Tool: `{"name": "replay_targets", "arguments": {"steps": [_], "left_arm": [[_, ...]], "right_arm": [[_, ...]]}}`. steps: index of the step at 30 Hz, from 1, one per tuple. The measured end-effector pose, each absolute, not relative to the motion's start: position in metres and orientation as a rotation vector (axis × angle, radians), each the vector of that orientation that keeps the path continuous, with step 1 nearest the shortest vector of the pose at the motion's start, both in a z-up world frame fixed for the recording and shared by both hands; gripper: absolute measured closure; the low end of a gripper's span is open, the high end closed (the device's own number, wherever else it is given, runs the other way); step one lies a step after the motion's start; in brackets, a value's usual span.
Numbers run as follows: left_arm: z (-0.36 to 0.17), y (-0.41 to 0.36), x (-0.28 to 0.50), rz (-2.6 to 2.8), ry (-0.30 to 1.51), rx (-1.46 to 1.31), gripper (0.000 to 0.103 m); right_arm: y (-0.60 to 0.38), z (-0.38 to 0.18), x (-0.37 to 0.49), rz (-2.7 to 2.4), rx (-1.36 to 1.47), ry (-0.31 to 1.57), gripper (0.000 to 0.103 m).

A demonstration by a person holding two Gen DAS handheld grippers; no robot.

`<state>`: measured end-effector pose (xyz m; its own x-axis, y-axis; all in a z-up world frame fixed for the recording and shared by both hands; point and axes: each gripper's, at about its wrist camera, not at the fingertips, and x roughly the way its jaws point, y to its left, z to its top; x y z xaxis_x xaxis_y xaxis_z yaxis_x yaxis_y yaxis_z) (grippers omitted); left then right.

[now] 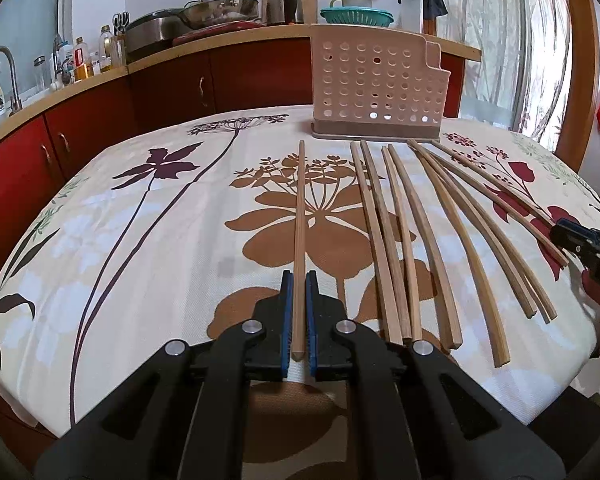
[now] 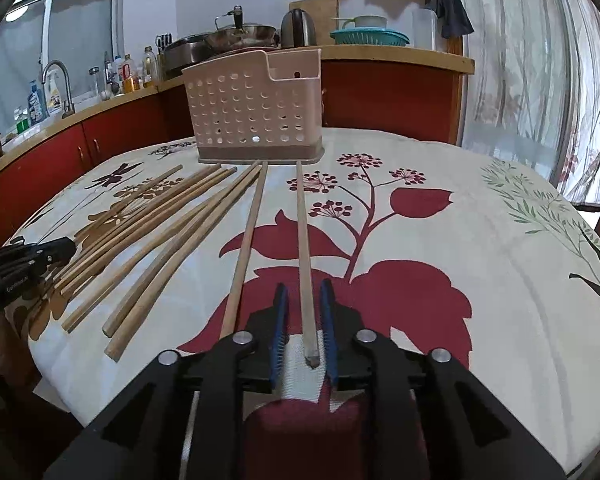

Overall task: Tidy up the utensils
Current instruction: 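Lift the held chopsticks off the table with both tools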

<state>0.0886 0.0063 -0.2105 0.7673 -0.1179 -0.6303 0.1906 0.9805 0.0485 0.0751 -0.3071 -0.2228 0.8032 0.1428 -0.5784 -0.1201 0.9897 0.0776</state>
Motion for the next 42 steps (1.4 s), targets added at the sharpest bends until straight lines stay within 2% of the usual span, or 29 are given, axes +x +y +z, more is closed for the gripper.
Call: {"name": "replay_targets", "arguments": {"steps": [4,9,21,42], "left_arm": [[-0.211,0.007,0.088,-0.164,0.669,0.101,0.096],[-0.213,0.007,0.086,-0.161,0.653,0.099,0.096],[-0.206,0.010,0.080,-0.143,0.619,0.095,0.096],[-0.104,0.025,0.044,-0.162,0.416,0.051,0.096]], "right_arm": [[-0.310,-0.225,0.072,0.143,0.051,0.596,0.084],[-0.316,-0.229,0.070,0.151,0.084,0.570,0.094],[-0.321,-0.216,0.068,0.140,0.103,0.539,0.096],[-0.310,-0.121,0.043,0.152,0.051,0.352,0.096]]}}
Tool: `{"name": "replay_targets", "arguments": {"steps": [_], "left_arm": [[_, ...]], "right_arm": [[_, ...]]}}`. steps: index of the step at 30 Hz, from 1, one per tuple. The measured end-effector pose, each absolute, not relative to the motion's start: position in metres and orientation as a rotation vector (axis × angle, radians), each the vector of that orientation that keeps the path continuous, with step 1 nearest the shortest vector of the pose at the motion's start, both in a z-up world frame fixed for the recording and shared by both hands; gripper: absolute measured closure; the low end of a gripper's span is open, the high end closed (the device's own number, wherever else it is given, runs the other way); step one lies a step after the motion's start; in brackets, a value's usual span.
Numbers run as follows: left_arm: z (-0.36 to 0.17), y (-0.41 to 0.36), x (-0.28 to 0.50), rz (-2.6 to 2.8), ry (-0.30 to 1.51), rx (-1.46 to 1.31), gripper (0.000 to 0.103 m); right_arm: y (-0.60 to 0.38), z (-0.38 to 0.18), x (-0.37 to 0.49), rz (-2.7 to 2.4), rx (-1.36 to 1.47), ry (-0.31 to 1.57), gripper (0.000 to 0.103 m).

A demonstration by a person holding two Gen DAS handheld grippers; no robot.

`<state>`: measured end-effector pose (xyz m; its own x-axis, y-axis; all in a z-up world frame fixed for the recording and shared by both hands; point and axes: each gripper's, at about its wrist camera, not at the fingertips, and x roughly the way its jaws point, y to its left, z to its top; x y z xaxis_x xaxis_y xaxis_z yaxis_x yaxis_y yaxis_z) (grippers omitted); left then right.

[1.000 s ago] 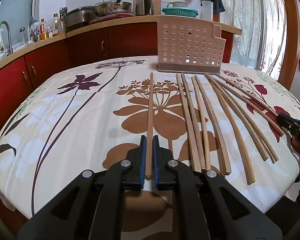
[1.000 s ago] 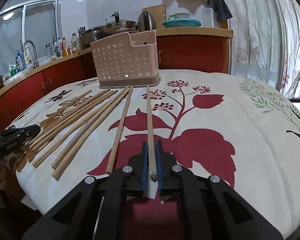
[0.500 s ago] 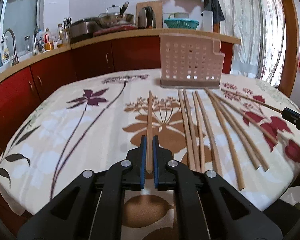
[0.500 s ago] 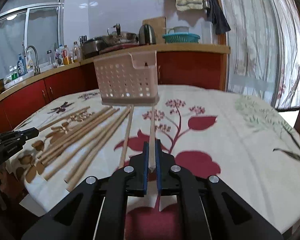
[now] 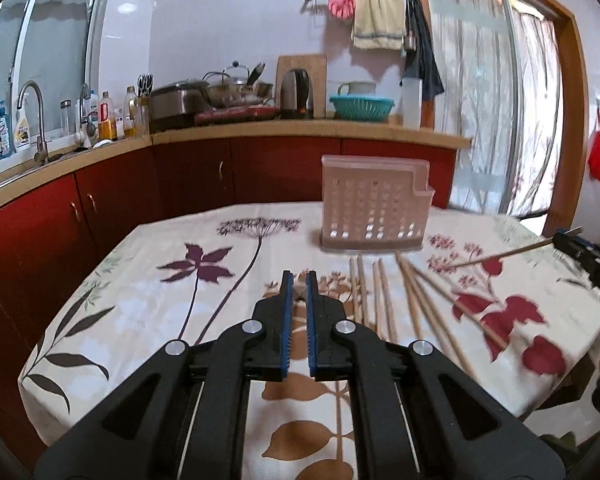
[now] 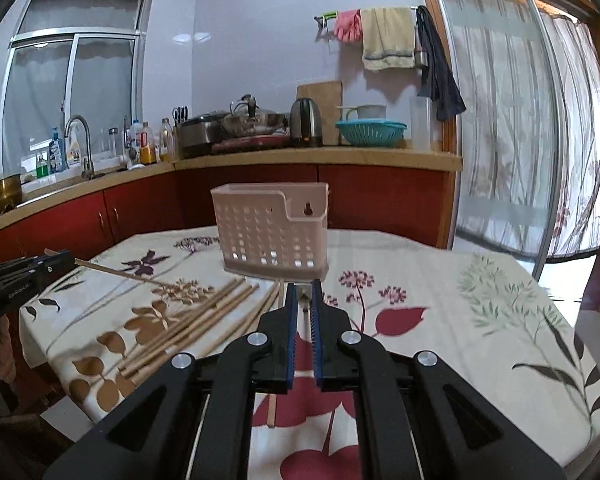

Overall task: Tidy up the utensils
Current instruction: 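Lift the held chopsticks off the table with both tools, then carry both chopsticks upright over the beige perforated holder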

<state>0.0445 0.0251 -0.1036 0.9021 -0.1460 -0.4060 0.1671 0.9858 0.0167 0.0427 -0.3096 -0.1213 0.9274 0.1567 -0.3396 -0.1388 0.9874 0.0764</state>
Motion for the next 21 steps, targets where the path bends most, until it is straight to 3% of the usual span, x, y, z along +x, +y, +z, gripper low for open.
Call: {"name": "replay_targets", "arguments": {"steps": [9,21], "left_arm": [[-0.065,0.033,0.045,-0.183,0.402,0.020,0.096],[-0.056,0.035,0.088,-0.222,0.426,-0.012,0.096]], "right_arm": [[-0.313,-0.095,0.047,0.154,0.057,0.344,0.096],[-0.304,-0.085,0.092,0.188,0.061,0.384,0.096]]}}
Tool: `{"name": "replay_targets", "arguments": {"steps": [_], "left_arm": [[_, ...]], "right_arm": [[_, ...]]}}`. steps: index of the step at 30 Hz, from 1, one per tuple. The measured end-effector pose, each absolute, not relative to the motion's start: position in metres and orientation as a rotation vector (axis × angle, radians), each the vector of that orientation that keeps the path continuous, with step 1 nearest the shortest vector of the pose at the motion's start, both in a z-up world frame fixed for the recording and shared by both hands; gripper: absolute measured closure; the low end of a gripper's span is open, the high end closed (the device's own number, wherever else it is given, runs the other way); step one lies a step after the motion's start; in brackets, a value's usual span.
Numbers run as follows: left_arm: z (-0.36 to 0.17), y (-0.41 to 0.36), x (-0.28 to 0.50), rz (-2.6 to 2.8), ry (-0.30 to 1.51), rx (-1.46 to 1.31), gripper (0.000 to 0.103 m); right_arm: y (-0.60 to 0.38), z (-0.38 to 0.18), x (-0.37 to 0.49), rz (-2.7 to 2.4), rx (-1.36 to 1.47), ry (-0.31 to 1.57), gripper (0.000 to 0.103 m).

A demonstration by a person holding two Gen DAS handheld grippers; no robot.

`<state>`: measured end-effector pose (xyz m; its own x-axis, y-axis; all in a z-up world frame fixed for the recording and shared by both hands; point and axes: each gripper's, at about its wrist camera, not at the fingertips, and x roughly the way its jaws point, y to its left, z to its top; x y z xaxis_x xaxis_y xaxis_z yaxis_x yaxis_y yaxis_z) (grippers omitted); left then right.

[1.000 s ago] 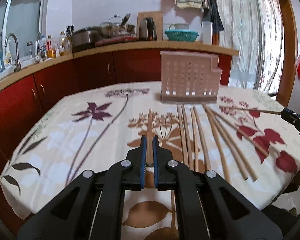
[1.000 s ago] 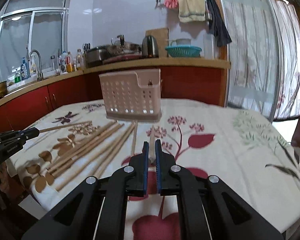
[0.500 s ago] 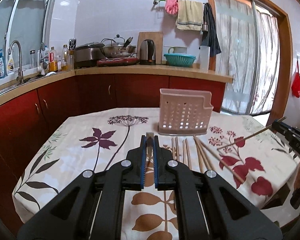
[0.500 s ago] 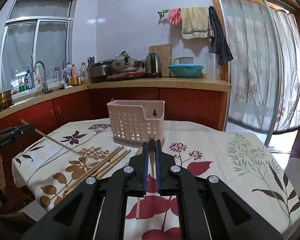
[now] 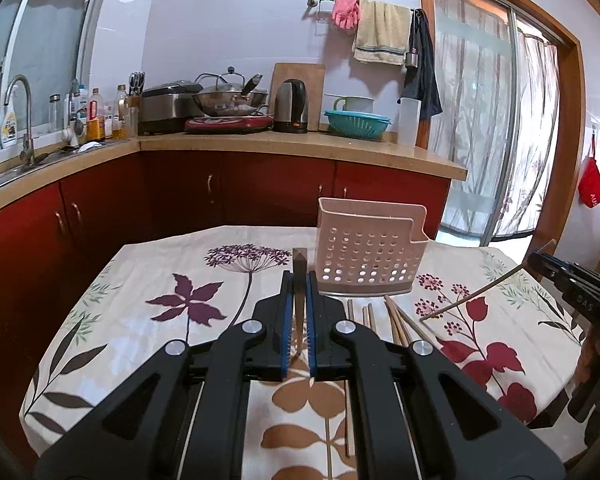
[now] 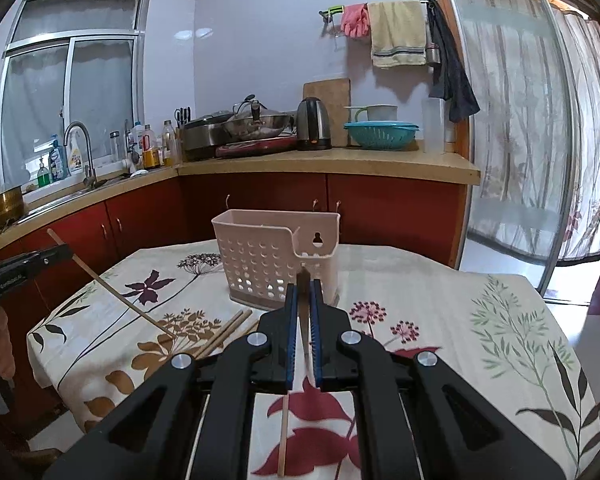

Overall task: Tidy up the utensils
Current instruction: 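Carry both chopsticks upright over the beige perforated holder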

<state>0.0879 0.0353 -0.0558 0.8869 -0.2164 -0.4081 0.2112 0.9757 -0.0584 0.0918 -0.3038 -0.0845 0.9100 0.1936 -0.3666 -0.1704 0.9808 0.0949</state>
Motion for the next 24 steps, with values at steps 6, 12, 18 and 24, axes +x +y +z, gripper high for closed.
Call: {"name": "replay_targets", "arguments": {"steps": [6,12,18,24], "left_arm": [[-0.045,0.033,0.107,-0.240,0.404,-0.007,0.096],[-0.023,0.028,0.120,-0.289,0.386,-0.018,0.096],[0.014,0.025,0.131,-0.349,0.352,-0.031,0.096],[0.057,0.015,0.143,-0.399,0.294,-0.026,0.096]], "right_arm": [[-0.302,-0.072,0.101,0.180,0.050,0.364,0.096],[-0.310,-0.054,0.112,0.200,0.101,0.367,0.096],[-0.317,-0.021,0.118,0.220,0.110,0.318,0.096],[-0.327,0.014,0.135,0.259,0.134,0.266,0.096]]}}
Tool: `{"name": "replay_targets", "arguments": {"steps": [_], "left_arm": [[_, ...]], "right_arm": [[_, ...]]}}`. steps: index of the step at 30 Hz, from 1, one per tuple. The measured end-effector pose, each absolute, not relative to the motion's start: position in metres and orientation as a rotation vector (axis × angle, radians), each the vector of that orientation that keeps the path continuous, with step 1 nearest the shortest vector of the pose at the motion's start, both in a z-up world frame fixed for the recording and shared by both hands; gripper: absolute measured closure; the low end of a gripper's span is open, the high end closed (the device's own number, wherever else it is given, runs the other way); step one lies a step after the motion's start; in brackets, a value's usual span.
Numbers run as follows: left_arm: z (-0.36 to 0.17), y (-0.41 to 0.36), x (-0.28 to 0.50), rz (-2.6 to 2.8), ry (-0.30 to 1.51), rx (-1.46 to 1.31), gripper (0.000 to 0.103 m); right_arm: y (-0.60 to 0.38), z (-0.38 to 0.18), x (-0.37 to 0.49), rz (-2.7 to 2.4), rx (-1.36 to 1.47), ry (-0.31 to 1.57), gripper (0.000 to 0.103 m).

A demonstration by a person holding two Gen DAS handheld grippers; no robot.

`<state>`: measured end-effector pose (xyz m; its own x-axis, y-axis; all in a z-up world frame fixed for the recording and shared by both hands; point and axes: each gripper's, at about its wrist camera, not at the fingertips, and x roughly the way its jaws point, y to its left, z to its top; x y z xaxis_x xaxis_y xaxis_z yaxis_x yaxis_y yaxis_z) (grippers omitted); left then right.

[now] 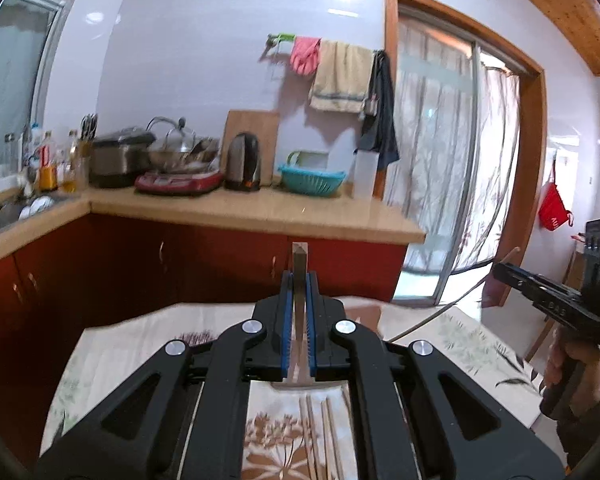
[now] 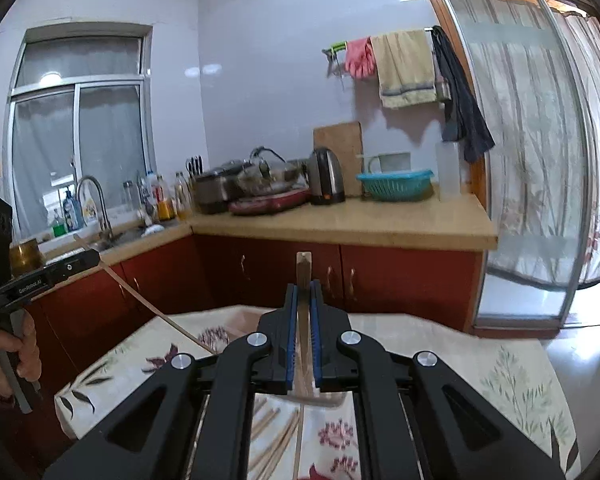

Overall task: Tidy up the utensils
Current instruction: 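Carry both chopsticks upright over the beige perforated holder, then open both tools to drop the chopsticks into the holder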

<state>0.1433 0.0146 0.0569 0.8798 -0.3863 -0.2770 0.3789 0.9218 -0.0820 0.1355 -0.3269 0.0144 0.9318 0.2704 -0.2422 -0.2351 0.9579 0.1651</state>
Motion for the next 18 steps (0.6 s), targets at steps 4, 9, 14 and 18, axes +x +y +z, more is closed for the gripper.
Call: {"name": "replay_targets", "arguments": {"steps": [4,9,14,18], "left_arm": [[0.078,0.000,0.160,-0.408,0.249,0.003,0.096],[0.078,-0.015,0.194,-0.422,0.279,0.013,0.096],[0.052,-0.026,0.228,-0.424,0.358,0.014,0.096],[0.029,-0.030,0.248,-0.402,0.409,0.028,0.096]], "right_arm": [[-0.330,0.024,0.158,0.269,0.140,0.268,0.096],[-0.334,0.019,0.192,0.269,0.155,0.328,0.096],[-0.341,-0.005,0.228,0.295,0.223,0.440,0.096],[-0.338,-0.028,0.251,0.302,0.250,0.506,0.096]]}}
